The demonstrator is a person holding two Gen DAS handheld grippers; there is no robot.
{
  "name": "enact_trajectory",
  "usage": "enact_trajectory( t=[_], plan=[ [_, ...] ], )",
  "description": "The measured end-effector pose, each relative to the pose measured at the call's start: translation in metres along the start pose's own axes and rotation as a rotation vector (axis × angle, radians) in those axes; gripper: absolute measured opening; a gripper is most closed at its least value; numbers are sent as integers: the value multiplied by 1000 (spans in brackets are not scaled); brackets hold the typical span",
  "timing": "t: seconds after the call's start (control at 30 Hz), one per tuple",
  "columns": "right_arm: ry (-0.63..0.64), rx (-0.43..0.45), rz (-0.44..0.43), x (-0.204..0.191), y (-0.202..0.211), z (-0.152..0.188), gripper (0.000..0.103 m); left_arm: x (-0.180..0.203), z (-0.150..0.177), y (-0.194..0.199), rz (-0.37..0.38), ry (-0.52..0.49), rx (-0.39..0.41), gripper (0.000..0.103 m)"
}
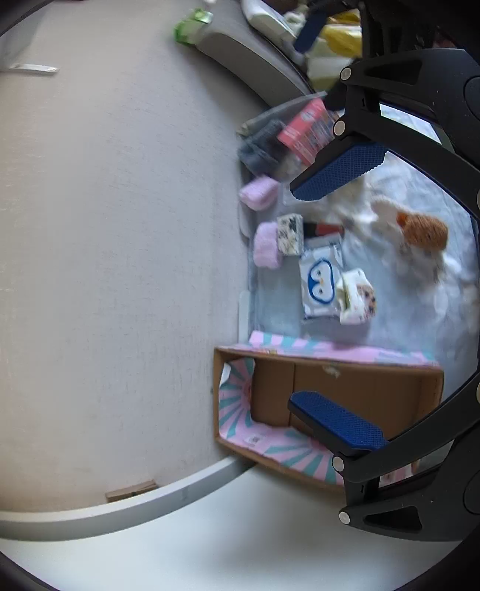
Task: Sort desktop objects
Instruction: 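Move both tools toward the brown plush toy and white sock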
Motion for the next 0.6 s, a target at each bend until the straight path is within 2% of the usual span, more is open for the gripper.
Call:
enact_trajectory(
  t=[0.17, 0.23, 0.3, 0.33, 0.4, 0.5, 0.6],
  plan=[
    [7, 32, -6, 1, 5, -5, 103, -5, -3, 5, 24, 39, 31, 103],
    [-32, 79, -50, 6, 9, -8, 103, -9, -5, 6, 35, 28, 31, 103],
    [-65, 109, -58, 11, 11, -9, 103, -14, -6, 4, 52, 1, 14, 103],
    [-70, 123, -53, 15, 11, -10, 103, -17, -8, 5, 37, -6, 17, 103],
    [-60, 125, -39, 20, 12, -13, 103, -24, -14, 10, 14, -1, 55, 103],
    [-52, 62, -40, 32, 9, -15, 103, -33, -19, 18, 38, 42, 96, 103],
    [-60, 82, -1, 47, 13, -18, 103, -37, -19, 19, 72, 64, 66, 103]
  ],
)
Point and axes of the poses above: each gripper's, at about its wrist camera, not at the fingertips, and y roughly against the way its jaws point, x to its right, z to its underside, the point moved 3 cm from there along -y, roughly the way its jaws point, and after that the axes turned 12 degrees about x, right-handed, at the moved point
